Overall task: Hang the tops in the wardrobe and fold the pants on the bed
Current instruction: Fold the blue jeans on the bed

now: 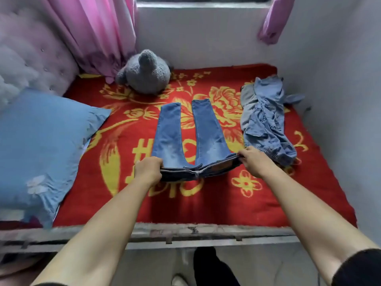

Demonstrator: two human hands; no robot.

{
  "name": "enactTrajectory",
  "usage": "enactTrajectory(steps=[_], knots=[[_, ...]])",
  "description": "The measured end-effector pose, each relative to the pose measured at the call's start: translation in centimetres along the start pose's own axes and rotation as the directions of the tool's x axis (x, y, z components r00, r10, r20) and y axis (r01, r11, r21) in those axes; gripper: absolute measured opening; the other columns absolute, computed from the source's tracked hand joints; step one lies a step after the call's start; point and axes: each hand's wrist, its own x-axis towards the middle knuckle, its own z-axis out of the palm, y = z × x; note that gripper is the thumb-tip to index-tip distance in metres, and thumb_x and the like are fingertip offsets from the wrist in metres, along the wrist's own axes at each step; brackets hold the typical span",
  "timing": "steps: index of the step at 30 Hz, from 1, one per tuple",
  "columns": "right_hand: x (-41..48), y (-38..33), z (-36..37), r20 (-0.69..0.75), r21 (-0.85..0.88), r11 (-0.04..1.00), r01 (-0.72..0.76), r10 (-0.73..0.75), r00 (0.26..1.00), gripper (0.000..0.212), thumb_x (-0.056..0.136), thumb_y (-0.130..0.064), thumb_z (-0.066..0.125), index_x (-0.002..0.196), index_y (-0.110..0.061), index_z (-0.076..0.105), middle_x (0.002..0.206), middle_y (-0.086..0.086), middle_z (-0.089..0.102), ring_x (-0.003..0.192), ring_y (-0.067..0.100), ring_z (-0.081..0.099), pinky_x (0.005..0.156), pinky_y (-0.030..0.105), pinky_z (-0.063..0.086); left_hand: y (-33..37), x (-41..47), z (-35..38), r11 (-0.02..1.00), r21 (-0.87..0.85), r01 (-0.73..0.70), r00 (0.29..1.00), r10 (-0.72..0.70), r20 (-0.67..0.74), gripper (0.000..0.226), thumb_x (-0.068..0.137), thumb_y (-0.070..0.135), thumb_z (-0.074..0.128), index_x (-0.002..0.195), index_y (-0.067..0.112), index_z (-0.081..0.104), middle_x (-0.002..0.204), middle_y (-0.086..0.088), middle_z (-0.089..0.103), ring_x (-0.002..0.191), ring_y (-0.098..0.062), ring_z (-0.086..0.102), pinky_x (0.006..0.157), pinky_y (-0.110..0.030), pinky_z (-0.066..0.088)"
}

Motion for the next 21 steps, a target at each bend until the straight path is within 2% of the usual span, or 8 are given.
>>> enactTrajectory(steps=[2,6,12,16,19,21], knots=[[-1.3,0.3,1.4,-0.007,0.019,0.999,-0.027,0.027,1.000,0.024,0.100,-0.033,0.048,0.118,-0.021,0.060,0.114,0.012,0.053,0.099,0.041,0.061,0.086,0.046,0.049,0.2,-0.5,1.1,1.000,0.004,-0.008,1.000,0.008,-0.013,0.027,0.081,0.015,0.057,0.104,0.026,0.064,0.110,0.002,0.063,0.107,-0.023,0.059,0.091,-0.038,0.039],[-4.3,1.0,6.2,0.007,0.039,0.998,-0.054,0.054,0.999,0.027,0.096,-0.033,0.052,0.119,-0.020,0.061,0.116,0.012,0.053,0.098,0.041,0.063,0.085,0.047,0.052,0.7,-2.1,6.1,0.988,0.101,-0.116,0.992,0.120,-0.029,0.028,0.077,0.020,0.059,0.106,0.021,0.057,0.109,-0.002,0.059,0.107,-0.026,0.056,0.084,-0.037,0.042],[-7.9,2.4,17.9,0.179,-0.046,0.994,-0.104,0.111,0.978,0.028,0.090,-0.032,0.059,0.111,-0.013,0.062,0.117,0.013,0.051,0.087,0.042,0.063,0.074,0.043,0.050,1.6,-6.1,19.9,0.979,0.137,-0.154,0.977,0.129,0.172,0.034,0.080,0.018,0.060,0.112,0.021,0.052,0.117,0.000,0.059,0.113,-0.024,0.054,0.085,-0.036,0.039],[-8.9,4.5,27.3,0.312,-0.050,0.983,-0.179,0.186,0.932,0.030,0.087,-0.029,0.064,0.110,-0.009,0.062,0.117,0.015,0.046,0.084,0.042,0.062,0.074,0.044,0.051,2.2,-7.3,28.6,0.976,0.144,-0.165,0.950,0.118,0.290,0.037,0.081,0.015,0.060,0.117,0.018,0.050,0.115,-0.004,0.057,0.112,-0.026,0.053,0.086,-0.039,0.037],[-8.9,6.0,32.4,0.429,-0.047,0.981,-0.187,0.189,0.883,0.030,0.088,-0.020,0.063,0.114,-0.007,0.060,0.122,0.018,0.042,0.091,0.043,0.062,0.082,0.046,0.049,2.6,-7.0,33.1,0.974,0.121,-0.191,0.880,0.115,0.461,0.041,0.082,0.017,0.060,0.120,0.018,0.046,0.122,-0.005,0.054,0.117,-0.026,0.051,0.091,-0.042,0.038],[-8.4,7.1,34.7,0.540,-0.047,0.982,-0.181,0.177,0.822,0.033,0.089,-0.016,0.060,0.120,-0.006,0.058,0.126,0.020,0.041,0.102,0.042,0.059,0.092,0.044,0.048,2.9,-6.6,34.9,0.987,0.051,-0.152,0.767,0.085,0.636,0.048,0.083,0.019,0.057,0.128,0.016,0.043,0.135,-0.006,0.049,0.127,-0.026,0.046,0.100,-0.047,0.037]])
